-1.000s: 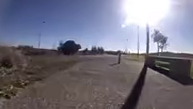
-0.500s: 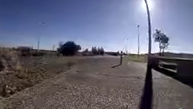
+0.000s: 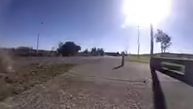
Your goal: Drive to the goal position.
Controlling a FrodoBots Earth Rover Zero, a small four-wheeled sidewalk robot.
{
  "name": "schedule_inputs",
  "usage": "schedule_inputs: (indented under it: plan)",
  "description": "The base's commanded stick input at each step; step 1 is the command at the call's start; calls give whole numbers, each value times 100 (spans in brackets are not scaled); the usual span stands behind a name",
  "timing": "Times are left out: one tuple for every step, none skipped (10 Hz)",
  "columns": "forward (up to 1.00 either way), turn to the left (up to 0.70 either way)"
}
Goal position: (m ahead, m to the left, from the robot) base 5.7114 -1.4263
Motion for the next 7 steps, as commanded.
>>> schedule_inputs:
  plan:
    - [70, -35]
    - [70, 0]
    - [70, 0]
    - [70, 0]
    - [70, 0]
    - [70, 0]
    - [70, 0]
